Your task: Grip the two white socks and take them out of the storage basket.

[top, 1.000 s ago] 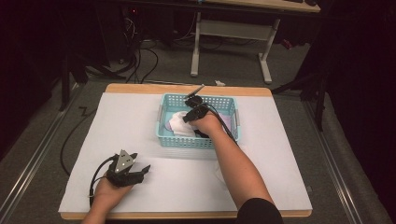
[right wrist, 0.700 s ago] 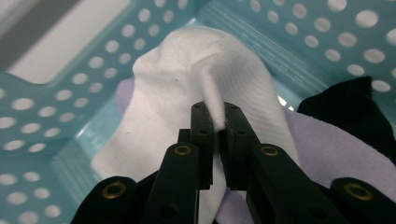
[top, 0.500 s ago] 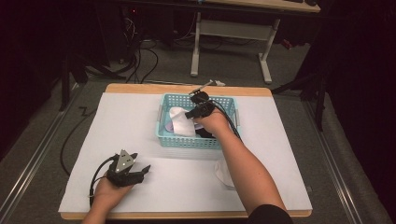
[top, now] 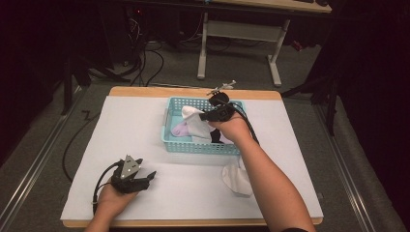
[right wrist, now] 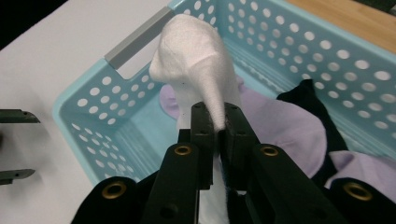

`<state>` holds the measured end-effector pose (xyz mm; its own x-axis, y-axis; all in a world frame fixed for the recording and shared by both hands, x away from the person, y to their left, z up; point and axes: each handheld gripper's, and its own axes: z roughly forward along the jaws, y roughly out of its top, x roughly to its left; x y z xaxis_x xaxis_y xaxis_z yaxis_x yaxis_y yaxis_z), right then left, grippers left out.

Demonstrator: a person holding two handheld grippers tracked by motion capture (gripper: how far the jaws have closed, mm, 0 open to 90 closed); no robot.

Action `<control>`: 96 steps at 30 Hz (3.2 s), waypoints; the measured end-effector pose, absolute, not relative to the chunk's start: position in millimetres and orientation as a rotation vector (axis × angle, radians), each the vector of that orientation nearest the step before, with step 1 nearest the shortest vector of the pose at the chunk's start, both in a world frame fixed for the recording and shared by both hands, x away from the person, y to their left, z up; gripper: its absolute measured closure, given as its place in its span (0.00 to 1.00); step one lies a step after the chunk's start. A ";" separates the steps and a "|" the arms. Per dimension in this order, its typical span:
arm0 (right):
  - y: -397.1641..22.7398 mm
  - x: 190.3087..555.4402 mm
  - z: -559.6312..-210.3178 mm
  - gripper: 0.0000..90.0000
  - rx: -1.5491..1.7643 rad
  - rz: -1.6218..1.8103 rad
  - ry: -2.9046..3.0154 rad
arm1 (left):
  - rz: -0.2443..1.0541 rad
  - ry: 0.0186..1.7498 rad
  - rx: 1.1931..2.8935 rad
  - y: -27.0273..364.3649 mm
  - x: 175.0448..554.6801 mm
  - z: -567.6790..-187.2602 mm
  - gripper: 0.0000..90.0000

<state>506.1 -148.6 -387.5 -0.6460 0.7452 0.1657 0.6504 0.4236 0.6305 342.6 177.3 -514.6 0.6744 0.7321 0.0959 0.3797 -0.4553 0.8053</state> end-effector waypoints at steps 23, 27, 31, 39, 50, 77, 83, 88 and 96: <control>-208.9 457.8 -327.3 0.94 1.238 1.121 2.401 | 0.569 0.853 2.088 176.7 342.2 -514.8 0.36; -216.8 442.3 -323.1 0.94 1.222 1.128 2.393 | 0.570 0.854 2.088 176.6 342.3 -514.8 0.36; -224.7 424.2 -321.9 0.94 1.206 1.132 2.385 | 0.570 0.853 2.088 176.6 342.2 -514.8 0.36; -242.1 387.6 -324.9 0.94 1.205 1.152 2.377 | 0.571 0.851 2.081 177.2 342.0 -514.8 0.35; -268.0 345.0 -330.8 0.94 1.225 1.216 2.348 | 0.580 0.850 2.088 176.3 341.4 -514.8 0.35; -257.2 342.4 -467.6 0.94 1.421 1.086 2.567 | 0.591 0.851 2.093 175.6 341.1 -514.9 0.36; -246.7 342.6 -484.0 0.88 1.407 1.079 2.572 | 0.603 0.845 2.083 175.6 339.6 -514.9 0.36; -257.3 332.0 -465.0 0.73 1.338 1.205 2.419 | 0.608 0.845 2.080 175.8 339.3 -514.8 0.35; -307.9 319.3 -489.0 0.56 1.424 1.057 1.968 | 0.628 0.841 2.069 175.6 337.9 -514.9 0.35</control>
